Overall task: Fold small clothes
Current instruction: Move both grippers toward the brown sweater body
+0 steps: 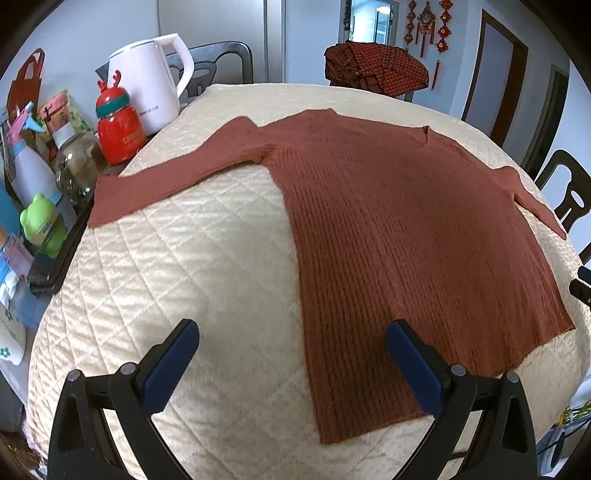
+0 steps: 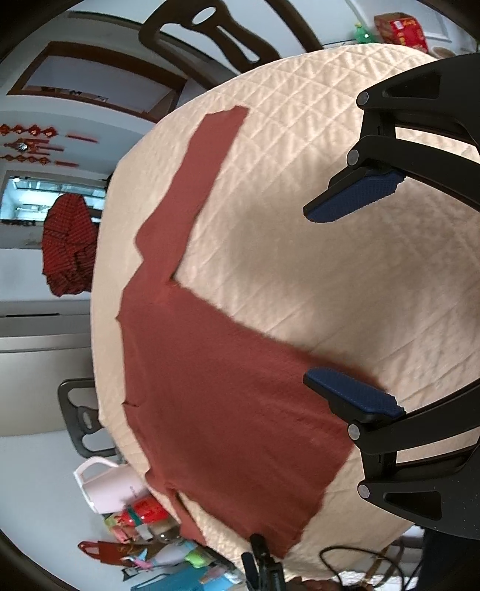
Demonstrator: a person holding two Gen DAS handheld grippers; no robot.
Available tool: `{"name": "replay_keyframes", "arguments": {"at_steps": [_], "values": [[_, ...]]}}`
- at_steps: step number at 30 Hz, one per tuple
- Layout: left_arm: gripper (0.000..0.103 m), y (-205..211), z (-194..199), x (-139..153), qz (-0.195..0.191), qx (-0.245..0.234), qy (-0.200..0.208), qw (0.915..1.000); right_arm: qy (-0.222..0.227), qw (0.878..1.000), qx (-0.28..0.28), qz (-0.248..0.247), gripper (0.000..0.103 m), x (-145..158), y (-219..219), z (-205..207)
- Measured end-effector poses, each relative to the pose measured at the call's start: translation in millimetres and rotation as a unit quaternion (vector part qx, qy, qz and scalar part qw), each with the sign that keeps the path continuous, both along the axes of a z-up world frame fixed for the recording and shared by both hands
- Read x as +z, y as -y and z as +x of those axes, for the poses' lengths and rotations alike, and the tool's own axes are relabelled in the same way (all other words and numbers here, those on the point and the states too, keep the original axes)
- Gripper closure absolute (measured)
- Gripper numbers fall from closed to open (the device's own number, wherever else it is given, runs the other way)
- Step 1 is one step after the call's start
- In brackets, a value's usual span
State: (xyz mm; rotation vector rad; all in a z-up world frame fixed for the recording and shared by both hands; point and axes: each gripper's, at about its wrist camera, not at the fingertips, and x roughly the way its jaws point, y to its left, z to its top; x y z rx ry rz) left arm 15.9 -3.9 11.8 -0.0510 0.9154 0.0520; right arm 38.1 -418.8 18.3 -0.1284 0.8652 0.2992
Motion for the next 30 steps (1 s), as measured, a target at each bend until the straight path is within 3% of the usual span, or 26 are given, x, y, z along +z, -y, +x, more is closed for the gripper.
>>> {"name": "replay_keyframes", "arguments": {"at_steps": [8, 16, 23, 30], "values": [[0.0, -8.5, 14.3, 7.2, 0.005, 0.009, 0.014, 0.9999, 0.007, 0.999, 0.041, 0.011, 0.022, 3.4, -39.8, 19.4], [0.001, -51.9, 33.5, 6.6, -0.008, 0.067, 0.025, 0.9974, 0.007, 0.998, 0.067, 0.021, 0.027, 5.8, -66.7, 39.2], [0.013, -109.1, 49.1, 2.0, -0.029, 0.142, 0.031, 0.9889, 0.008, 0.996, 0.088, 0.033, 0.027, 8.5, -85.3, 52.3], [0.014, -143.5, 66.8, -8.8, -0.062, 0.196, 0.026, 0.9784, 0.006, 0.993, 0.11, 0.03, 0.027, 7.6, -102.0, 59.1]]}}
